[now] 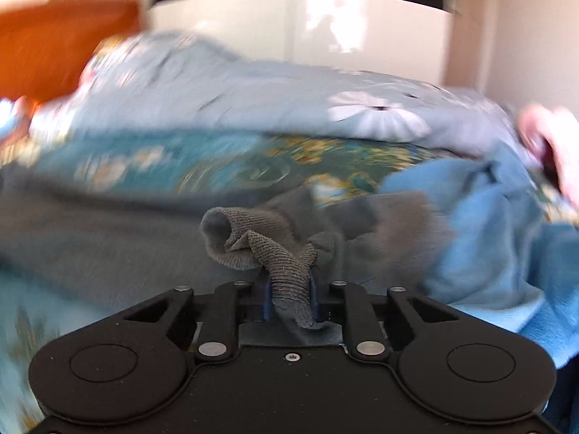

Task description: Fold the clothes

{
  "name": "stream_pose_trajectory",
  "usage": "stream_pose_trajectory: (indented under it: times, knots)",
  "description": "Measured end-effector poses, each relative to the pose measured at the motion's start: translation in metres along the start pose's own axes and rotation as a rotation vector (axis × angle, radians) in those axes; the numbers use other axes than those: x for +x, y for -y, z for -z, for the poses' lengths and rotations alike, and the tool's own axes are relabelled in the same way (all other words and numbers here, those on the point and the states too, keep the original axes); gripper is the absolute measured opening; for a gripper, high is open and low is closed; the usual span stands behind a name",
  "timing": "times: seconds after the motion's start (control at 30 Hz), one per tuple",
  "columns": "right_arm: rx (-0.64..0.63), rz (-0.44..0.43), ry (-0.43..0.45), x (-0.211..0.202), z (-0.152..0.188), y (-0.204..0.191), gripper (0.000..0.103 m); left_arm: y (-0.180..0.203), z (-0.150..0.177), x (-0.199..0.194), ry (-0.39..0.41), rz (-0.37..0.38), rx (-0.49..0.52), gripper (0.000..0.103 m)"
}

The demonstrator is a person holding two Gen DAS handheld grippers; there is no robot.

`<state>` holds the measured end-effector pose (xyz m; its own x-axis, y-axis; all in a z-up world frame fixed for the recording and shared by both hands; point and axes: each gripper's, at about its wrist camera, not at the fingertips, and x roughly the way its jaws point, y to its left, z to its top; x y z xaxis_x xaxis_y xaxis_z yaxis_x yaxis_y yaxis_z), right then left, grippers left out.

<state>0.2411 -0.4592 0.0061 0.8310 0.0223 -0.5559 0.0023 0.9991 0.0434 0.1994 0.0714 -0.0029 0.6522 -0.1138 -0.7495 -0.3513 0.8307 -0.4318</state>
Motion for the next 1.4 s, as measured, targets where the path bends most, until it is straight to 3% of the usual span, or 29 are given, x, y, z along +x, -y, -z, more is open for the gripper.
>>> stream_pose_trajectory:
  times: [0.2, 0.33, 0.5, 0.6, 0.67, 0.77, 0.83, 0.9, 0.93, 1.0, 1.2, 1.37, 1.4]
  knots:
    - [0.335, 0.083, 0.107, -0.004, -0.019, 0.064, 0.018, 0.003, -0.001, 0.005, -0.011, 0.004, 0.0, 0.076]
    - [0.386, 0.131, 0.12, -0.003, -0.02, 0.082, 0.029, 0.0, -0.001, 0.005, -0.012, -0.003, -0.009, 0.076]
    - [0.446, 0.1, 0.204, -0.034, -0.011, 0.083, 0.029, -0.006, -0.001, 0.004, -0.006, -0.011, -0.028, 0.076]
    - [0.475, -0.02, 0.201, -0.05, 0.005, 0.076, 0.04, -0.006, -0.002, 0.005, -0.005, -0.009, -0.033, 0.076]
    - [0.481, -0.077, 0.145, -0.049, 0.02, 0.064, 0.044, -0.006, -0.001, 0.007, -0.011, -0.003, -0.039, 0.076]
    - [0.521, -0.066, 0.04, -0.033, 0.043, 0.053, 0.048, -0.003, 0.0, 0.007, -0.02, 0.01, -0.033, 0.076]
    - [0.591, -0.05, 0.009, -0.024, 0.054, 0.052, 0.058, -0.002, 0.0, 0.007, -0.017, 0.012, -0.025, 0.076]
    - [0.673, -0.044, 0.04, -0.021, 0.06, 0.054, 0.065, -0.005, 0.0, 0.005, -0.012, 0.01, -0.033, 0.076]
    - [0.708, -0.032, 0.056, -0.02, 0.061, 0.055, 0.074, -0.006, -0.001, 0.005, -0.01, 0.008, -0.041, 0.076]
    - [0.759, -0.009, 0.09, -0.018, 0.061, 0.053, 0.08, -0.009, -0.001, 0.006, -0.008, 0.002, -0.056, 0.076]
    - [0.89, 0.011, 0.168, -0.003, 0.065, 0.059, 0.078, -0.018, 0.0, 0.007, -0.021, 0.007, -0.075, 0.076]
    - [0.922, 0.002, 0.156, -0.003, 0.068, 0.056, 0.036, -0.024, -0.002, 0.008, -0.016, 0.021, -0.097, 0.076]
    - [0.914, -0.007, 0.156, -0.003, 0.067, 0.055, 0.021, -0.024, -0.002, 0.009, -0.016, 0.024, -0.099, 0.076]
